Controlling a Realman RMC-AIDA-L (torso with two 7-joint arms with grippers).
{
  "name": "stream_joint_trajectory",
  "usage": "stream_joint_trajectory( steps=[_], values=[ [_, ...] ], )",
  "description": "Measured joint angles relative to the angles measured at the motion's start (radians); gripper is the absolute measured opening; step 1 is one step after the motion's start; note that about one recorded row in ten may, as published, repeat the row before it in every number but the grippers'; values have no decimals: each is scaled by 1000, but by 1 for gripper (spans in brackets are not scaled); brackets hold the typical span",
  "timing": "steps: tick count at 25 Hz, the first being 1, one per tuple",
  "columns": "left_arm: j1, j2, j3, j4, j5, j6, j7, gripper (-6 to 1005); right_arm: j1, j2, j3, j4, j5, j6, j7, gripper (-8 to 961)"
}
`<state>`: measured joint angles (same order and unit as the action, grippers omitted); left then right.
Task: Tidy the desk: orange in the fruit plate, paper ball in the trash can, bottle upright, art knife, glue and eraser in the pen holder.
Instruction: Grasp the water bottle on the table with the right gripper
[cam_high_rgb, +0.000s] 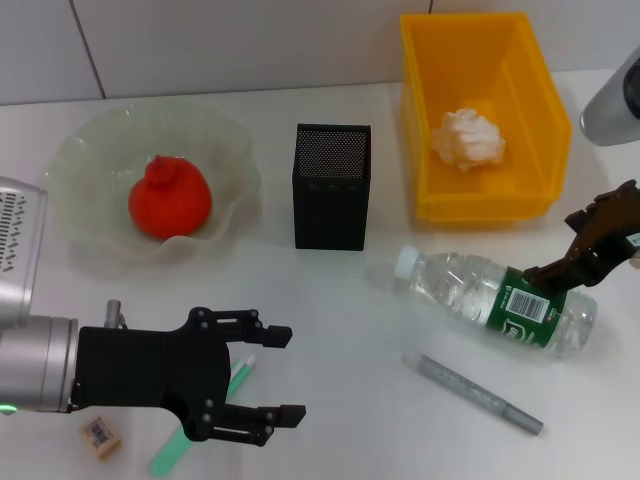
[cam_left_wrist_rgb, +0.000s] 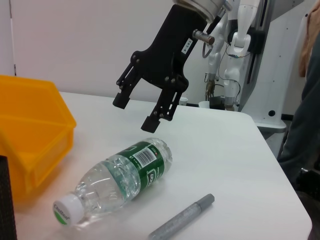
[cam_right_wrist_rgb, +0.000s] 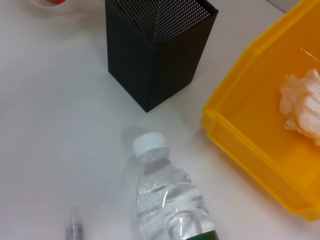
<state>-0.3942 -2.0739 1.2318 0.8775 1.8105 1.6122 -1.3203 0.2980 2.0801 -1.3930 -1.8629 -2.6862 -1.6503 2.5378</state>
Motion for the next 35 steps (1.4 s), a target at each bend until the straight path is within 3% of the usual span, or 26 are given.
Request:
stream_joint_trajectory(
  steps=[13,35],
  values=[
    [0,0,0,-3,-1,0,0,800,47,-2,8,82,-3,-59,-185,834],
    [-2,0,0,-17,-1,-1,8,800,86,-1,48,220,4,-14,-218,833]
  ],
)
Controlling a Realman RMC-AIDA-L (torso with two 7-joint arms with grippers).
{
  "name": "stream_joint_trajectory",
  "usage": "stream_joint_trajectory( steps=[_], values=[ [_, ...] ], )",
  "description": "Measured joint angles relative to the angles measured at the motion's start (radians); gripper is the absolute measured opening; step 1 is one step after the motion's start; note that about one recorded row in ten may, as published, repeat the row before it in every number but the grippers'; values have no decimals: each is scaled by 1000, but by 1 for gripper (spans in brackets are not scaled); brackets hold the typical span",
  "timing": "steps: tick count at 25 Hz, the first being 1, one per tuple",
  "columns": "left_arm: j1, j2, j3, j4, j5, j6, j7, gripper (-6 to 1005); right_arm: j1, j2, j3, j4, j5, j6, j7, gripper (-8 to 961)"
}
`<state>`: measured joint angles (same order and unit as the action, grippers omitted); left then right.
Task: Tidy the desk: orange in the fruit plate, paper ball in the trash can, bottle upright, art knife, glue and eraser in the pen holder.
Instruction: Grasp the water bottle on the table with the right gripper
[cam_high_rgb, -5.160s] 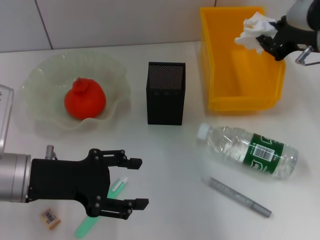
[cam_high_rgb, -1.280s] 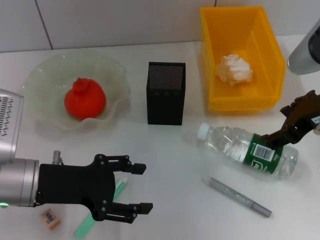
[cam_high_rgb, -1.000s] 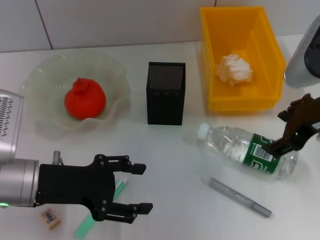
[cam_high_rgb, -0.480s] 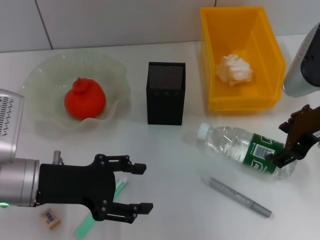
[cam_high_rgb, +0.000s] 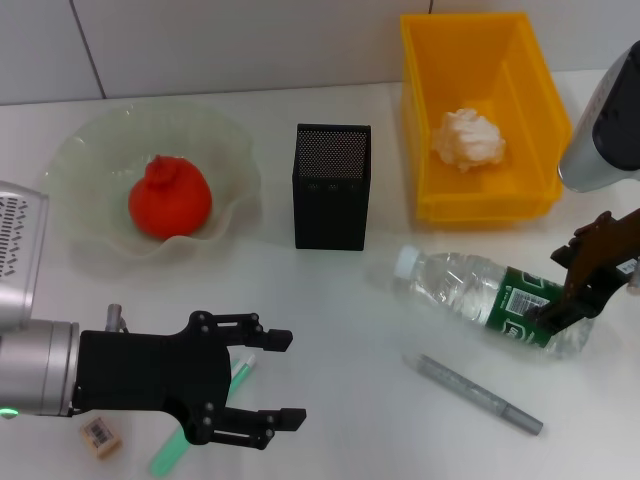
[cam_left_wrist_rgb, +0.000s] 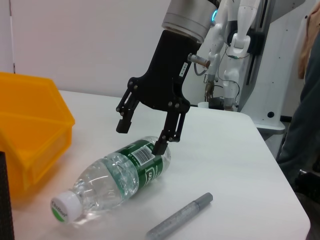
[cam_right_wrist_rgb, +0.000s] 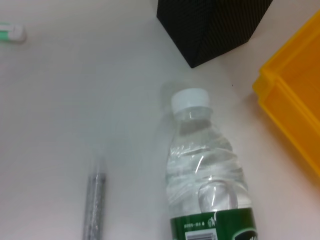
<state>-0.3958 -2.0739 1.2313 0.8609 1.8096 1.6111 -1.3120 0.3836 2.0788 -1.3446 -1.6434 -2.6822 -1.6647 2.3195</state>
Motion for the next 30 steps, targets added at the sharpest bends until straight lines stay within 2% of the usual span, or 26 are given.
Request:
stream_joint_trajectory(
  steps=[7,30],
  values=[
    [0,0,-1,-8,-2,0,2,800,5,2,-7,66,3,40,-1,832],
    [3,0,0,-13,-3,-1,2,800,23,3,-18,150,-1,88,-2,831]
  ],
)
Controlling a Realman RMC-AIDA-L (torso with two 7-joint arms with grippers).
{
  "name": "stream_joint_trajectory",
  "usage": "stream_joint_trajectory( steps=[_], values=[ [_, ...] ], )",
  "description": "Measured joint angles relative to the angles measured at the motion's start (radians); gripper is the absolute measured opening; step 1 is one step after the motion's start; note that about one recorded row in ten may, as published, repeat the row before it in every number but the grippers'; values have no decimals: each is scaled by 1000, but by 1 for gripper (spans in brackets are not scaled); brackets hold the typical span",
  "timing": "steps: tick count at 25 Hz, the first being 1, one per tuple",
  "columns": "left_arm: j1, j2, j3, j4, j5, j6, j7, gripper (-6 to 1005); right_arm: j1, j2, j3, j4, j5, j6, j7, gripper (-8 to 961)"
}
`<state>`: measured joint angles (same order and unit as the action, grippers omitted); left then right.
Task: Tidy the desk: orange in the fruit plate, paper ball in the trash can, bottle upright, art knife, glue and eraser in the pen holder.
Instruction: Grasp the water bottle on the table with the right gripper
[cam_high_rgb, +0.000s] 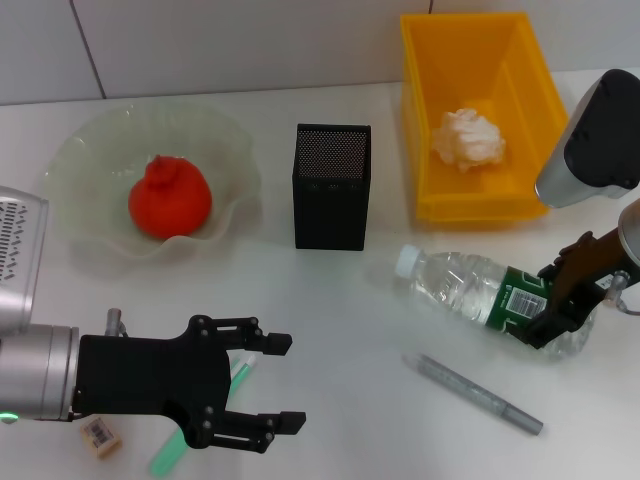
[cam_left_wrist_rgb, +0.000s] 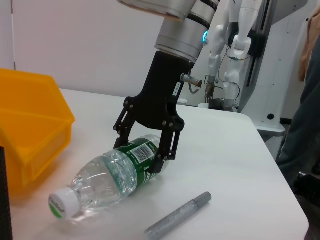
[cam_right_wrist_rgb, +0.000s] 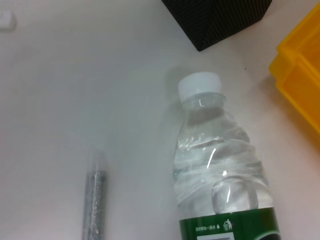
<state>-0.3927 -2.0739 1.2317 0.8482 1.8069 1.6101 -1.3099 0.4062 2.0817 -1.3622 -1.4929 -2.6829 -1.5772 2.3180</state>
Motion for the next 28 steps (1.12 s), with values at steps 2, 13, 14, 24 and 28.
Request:
stream_joint_trajectory(
  steps=[2,13,14,24,28],
  values=[
    [1,0,0,0,0,0,0,800,0,0,0,8,0,3,1,831],
    [3,0,0,0,0,4,0,800,19,0,0,68,-3,7,4,830],
    [3,0,0,0,0,4,0,800,19,0,0,68,-3,7,4,830],
    [2,0,0,0,0,4,0,800,28,0,0,87,-5,9,8,830],
    [2,0,0,0,0,5,0,800,32,0,-2,98,-7,20,8,830]
  ],
)
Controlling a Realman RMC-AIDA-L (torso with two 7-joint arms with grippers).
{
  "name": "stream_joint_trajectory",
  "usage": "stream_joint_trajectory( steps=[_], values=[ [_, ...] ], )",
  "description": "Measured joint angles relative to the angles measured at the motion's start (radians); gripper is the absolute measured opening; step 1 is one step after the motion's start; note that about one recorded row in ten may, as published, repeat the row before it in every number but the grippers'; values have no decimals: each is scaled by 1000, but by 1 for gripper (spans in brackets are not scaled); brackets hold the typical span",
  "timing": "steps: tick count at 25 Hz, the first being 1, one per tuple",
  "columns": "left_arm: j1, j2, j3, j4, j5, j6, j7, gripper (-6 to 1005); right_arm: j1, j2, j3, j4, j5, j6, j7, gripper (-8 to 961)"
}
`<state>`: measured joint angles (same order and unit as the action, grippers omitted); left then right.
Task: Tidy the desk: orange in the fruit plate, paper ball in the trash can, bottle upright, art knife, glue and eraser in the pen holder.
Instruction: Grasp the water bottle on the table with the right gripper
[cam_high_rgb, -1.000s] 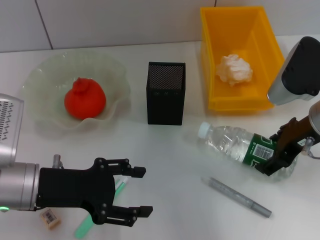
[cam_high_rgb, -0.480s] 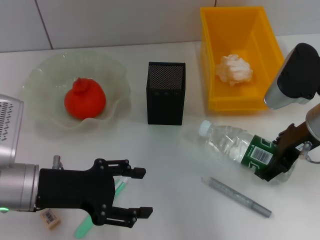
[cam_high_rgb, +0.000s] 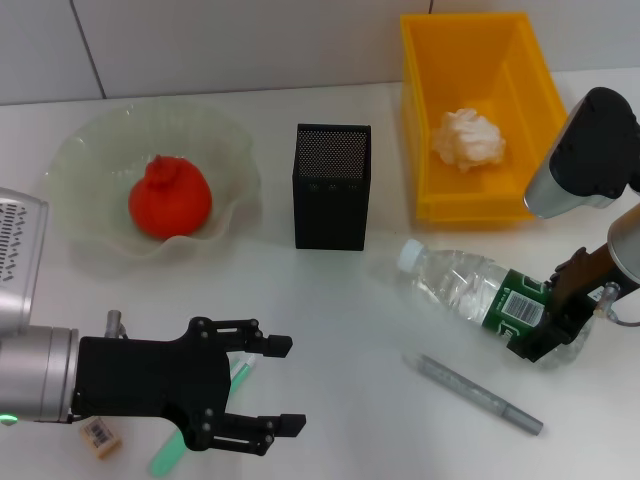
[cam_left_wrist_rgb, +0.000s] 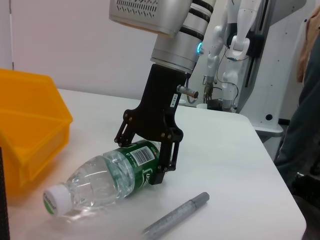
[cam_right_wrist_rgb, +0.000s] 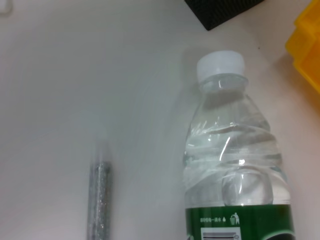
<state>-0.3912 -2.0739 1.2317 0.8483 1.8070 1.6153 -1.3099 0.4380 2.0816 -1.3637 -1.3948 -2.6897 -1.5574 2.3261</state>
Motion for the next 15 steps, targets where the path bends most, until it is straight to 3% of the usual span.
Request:
stream_joint_trajectory(
  steps=[15],
  values=[
    [-2,0,0,0,0,-3,0,800,13,1,-8,18,-21,5,2,798]
  ],
)
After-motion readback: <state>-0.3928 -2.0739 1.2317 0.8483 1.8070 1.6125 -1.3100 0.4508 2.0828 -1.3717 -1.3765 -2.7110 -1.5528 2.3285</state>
